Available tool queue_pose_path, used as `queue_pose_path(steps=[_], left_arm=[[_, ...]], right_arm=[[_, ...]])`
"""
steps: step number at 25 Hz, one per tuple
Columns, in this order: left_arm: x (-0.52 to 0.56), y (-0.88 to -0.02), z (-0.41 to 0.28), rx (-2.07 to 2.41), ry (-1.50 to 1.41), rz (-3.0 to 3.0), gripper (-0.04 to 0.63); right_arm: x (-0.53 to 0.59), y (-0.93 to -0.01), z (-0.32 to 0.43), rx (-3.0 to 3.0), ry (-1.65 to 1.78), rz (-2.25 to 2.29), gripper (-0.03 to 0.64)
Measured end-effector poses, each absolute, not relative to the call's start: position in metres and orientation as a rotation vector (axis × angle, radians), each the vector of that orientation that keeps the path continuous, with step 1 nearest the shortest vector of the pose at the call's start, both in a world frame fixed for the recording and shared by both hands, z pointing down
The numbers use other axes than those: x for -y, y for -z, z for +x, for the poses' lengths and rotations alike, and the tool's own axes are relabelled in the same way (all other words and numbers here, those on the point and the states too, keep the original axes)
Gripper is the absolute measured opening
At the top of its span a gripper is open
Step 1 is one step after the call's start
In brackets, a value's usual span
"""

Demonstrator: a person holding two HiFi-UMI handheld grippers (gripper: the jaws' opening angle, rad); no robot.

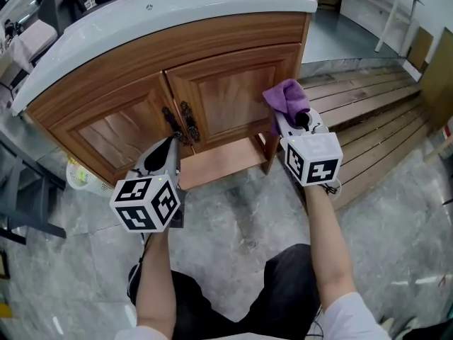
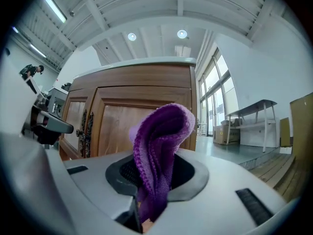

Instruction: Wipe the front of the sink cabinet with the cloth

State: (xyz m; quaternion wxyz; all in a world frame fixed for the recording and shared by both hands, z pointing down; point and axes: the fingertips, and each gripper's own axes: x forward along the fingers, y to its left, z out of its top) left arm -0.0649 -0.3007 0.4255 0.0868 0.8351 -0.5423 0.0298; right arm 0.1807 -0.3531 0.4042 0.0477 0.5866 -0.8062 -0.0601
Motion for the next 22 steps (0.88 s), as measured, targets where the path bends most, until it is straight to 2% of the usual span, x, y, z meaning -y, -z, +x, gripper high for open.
queue_pose_path(steps=[12,22], left_arm=[[0.294,-0.425,-0.077,1.630,-0.045,2.467,0.006],[0.281,-0.429,-0.123,1.754,-0.088,2.423,0.006]], right_arm=[[0.300,-0.374,0.056,2.770,0.237,1.496,0.087],[0.273,-0.386,-0.060,2.948,0.196,1.191,0.087]])
